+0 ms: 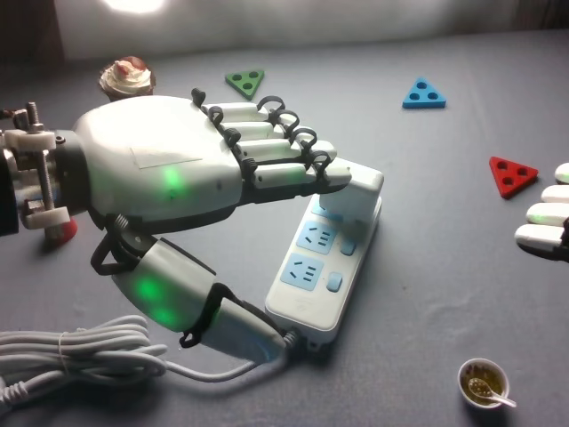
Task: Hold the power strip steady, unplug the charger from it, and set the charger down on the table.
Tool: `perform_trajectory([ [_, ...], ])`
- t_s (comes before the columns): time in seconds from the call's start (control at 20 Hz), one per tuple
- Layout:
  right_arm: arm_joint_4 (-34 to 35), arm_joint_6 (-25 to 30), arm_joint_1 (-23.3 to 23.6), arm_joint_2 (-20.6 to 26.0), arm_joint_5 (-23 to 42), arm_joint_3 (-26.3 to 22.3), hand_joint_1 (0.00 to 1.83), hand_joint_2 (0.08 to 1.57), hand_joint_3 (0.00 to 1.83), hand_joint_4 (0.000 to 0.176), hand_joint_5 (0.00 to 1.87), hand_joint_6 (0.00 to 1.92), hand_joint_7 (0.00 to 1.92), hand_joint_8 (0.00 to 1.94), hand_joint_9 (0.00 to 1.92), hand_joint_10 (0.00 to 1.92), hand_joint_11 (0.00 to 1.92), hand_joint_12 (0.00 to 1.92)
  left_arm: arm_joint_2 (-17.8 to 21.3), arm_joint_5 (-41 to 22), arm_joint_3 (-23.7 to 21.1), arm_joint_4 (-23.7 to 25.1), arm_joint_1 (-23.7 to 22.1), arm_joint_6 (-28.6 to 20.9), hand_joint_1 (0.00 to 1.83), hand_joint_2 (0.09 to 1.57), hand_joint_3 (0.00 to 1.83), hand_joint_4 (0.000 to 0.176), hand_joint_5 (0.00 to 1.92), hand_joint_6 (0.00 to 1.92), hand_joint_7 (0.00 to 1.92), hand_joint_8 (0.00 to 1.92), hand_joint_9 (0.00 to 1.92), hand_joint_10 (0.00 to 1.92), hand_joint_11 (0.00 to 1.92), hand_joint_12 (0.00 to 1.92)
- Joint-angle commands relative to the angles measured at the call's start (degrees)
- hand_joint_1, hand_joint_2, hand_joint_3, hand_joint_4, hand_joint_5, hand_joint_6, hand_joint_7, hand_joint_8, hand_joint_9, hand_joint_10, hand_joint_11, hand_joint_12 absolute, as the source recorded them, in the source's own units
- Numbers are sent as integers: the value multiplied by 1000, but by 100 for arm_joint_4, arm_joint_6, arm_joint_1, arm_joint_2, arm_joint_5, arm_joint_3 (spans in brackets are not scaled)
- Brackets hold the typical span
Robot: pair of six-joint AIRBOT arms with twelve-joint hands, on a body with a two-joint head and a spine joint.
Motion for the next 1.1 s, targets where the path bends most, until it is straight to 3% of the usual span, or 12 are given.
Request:
perform_trajectory([
  [0.0, 143, 15, 29, 14, 607, 4, 0, 910, 22, 0, 21, 1, 21, 2, 17, 3, 13, 4, 1, -379, -17, -82, -37, -106, 0, 840, 17, 0, 19, 0, 30, 1, 40, 6, 10, 147],
  [0.2, 143, 16, 28, 14, 607, -3, 0, 912, 13, 0, 10, 0, 16, 0, 17, 1, 19, 5, -99, -183, -42, 289, -4, -542, 0, 831, 8, 0, 23, 2, 33, 1, 33, 1, 7, 140],
  [0.65, 906, -292, 91, -41, 348, -40, 0, 926, 4, 0, 3, 1, 20, 2, 27, 7, 39, 11, -568, 72, 77, 459, 411, -738, 0, 830, 2, 0, 4, 0, 18, 1, 26, 2, 25, 133],
  [0.85, 2126, -1709, 796, -361, -450, -198, 0, 954, 13, 0, 29, 8, 54, 12, 61, 14, 69, 22, -789, 254, 205, 465, 520, -703, 0, 829, 1, 0, 18, 6, 25, 3, 29, 3, 25, 129],
  [0.95, 2837, -2357, 1148, -593, -864, -187, 97, 991, 7, 0, 56, 7, 91, 8, 107, 11, 120, 34, -886, 269, 292, 509, 546, -696, 0, 836, 4, 0, 17, 4, 24, 2, 35, 5, 20, 124],
  [1.05, 3294, -2640, 1395, -822, -1073, -135, 147, 1016, 13, 0, 54, 3, 91, 5, 111, 8, 129, 35, -940, 338, 336, 535, 564, -691, 0, 839, 5, 0, 13, 2, 23, 2, 32, 3, 13, 120],
])
